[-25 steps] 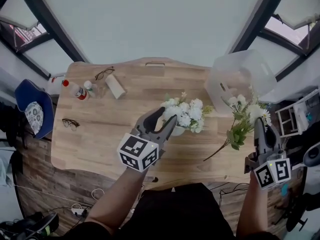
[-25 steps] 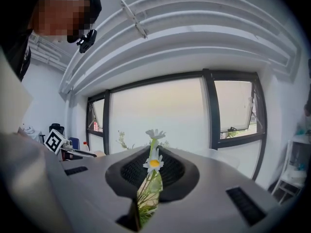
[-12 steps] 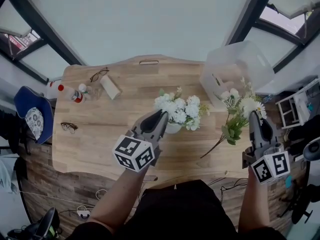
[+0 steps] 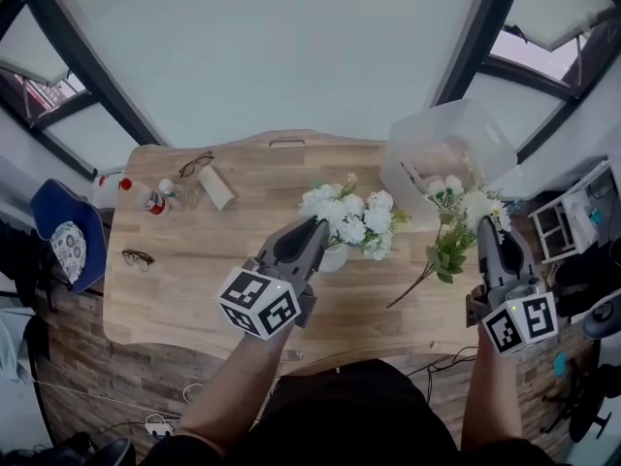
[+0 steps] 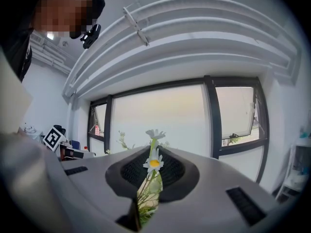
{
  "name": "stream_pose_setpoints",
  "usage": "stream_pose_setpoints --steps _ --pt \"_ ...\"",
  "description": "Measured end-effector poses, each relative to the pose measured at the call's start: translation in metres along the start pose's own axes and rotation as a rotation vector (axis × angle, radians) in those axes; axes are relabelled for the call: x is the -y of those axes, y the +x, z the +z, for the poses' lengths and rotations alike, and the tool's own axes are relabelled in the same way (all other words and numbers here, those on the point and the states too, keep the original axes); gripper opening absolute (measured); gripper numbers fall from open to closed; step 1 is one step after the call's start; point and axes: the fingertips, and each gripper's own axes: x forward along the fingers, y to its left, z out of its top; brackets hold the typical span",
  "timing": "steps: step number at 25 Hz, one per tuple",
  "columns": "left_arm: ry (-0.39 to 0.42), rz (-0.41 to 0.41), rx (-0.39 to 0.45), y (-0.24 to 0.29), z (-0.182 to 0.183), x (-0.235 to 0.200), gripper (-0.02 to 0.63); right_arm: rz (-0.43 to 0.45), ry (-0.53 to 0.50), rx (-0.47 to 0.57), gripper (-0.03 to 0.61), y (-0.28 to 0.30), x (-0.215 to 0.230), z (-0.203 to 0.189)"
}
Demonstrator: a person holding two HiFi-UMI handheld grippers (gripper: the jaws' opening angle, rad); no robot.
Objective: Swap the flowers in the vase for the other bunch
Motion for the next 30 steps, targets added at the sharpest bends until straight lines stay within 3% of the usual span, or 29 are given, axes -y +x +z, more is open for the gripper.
stream_pose_setpoints --steps 15,24,30 --pt "0.074 -0.013 0.175 -0.025 0.101 0.037 0.035 0.045 -0.030 0.103 0.052 0.006 -0.007 0.042" --pt "0.102 0.058 0.288 -0.061 0.155 0.036 0.037 0.112 -0.049 0.129 0.052 0.027 -0.019 0.061" --pt "0.099 0.161 0.316 -0.098 0.163 0.014 0.037 0.159 -0.067 0.134 0.052 0.049 -0.027 0.067"
